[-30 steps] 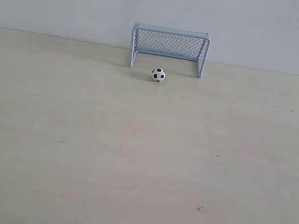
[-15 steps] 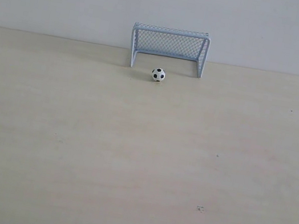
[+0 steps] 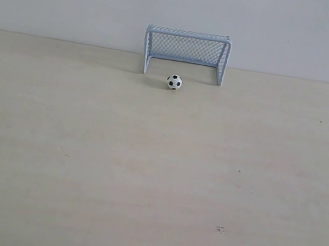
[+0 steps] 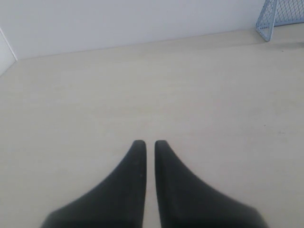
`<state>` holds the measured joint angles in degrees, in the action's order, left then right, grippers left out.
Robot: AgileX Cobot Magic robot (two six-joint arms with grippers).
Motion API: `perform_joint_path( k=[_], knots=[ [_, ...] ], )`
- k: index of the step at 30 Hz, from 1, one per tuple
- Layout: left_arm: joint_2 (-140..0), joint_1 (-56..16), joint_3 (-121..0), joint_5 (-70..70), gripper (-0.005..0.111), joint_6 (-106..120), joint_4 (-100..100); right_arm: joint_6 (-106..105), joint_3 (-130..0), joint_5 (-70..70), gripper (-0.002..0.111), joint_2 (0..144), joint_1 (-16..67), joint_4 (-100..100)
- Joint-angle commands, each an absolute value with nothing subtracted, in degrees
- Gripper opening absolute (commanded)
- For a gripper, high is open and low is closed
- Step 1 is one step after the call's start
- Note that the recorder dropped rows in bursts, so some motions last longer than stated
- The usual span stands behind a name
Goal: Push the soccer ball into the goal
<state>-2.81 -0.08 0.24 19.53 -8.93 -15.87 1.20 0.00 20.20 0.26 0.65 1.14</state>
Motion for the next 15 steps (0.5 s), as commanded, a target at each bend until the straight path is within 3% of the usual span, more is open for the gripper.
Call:
perform_joint_path(
  k=[1,15],
  knots=[
    [-3.12,-0.53,0.0,19.33,0.006,-9.47,-15.89,1.19,0.0,19.75,0.0,0.0,0.58,1.1],
    [-3.12,-0.53,0.0,19.33,0.006,-9.47,-15.89,1.19,0.0,19.93,0.0,0.0,0.58,0.94]
  ],
)
